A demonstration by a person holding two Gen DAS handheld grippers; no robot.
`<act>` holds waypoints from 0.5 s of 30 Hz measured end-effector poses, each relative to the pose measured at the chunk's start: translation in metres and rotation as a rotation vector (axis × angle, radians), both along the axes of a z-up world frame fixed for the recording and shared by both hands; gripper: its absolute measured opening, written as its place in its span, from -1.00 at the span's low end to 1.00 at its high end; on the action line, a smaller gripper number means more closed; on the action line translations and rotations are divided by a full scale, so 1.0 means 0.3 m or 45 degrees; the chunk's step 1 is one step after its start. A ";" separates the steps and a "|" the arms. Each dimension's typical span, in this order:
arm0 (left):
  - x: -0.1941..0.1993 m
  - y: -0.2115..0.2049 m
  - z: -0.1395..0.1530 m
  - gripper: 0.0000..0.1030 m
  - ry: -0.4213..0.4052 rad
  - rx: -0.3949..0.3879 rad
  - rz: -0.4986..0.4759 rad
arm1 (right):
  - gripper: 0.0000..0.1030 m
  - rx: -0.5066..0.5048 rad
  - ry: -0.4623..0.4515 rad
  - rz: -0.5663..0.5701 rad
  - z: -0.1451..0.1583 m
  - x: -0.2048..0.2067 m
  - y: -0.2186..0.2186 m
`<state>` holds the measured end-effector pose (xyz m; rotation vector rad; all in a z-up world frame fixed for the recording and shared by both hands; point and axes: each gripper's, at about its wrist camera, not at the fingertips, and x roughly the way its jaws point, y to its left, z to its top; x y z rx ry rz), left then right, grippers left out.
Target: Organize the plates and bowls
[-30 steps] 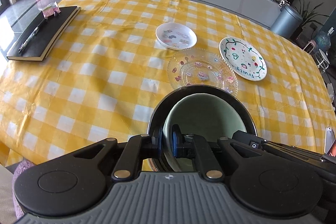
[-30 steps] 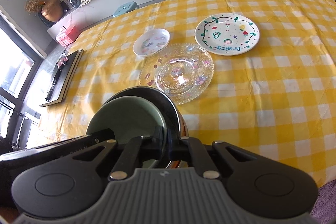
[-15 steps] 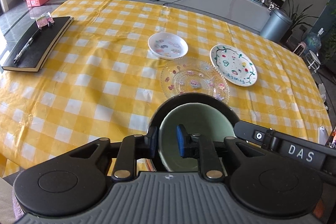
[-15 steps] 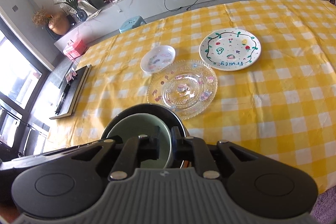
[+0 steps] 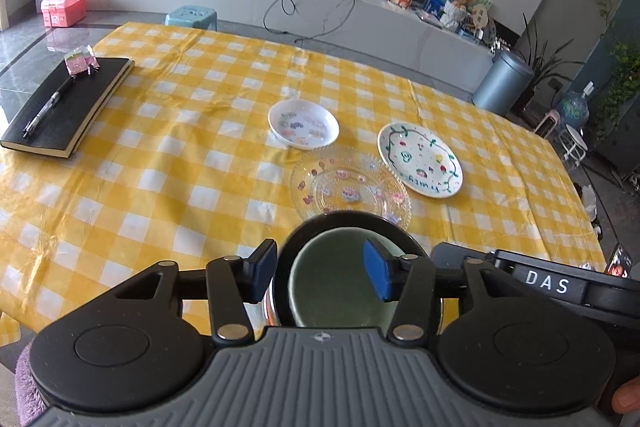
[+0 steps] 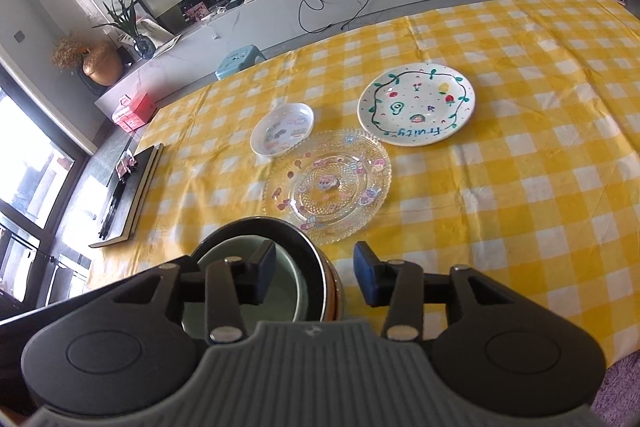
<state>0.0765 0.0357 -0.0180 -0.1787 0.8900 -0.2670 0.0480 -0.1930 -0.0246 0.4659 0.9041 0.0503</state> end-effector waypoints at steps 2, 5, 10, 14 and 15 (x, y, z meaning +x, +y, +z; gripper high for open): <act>-0.002 0.013 -0.007 0.38 -0.016 -0.006 0.018 | 0.13 0.006 0.011 -0.012 -0.008 -0.002 -0.013; 0.006 0.042 -0.038 0.47 0.007 -0.036 0.068 | 0.24 0.042 0.058 -0.022 -0.039 0.001 -0.030; 0.028 0.108 -0.136 0.45 0.167 -0.185 0.162 | 0.25 0.177 0.188 -0.030 -0.124 0.012 -0.043; 0.027 0.128 -0.179 0.23 0.252 -0.267 0.171 | 0.20 0.258 0.245 -0.031 -0.169 0.011 -0.041; 0.025 0.128 -0.184 0.17 0.258 -0.271 0.170 | 0.18 0.273 0.253 -0.032 -0.176 0.011 -0.040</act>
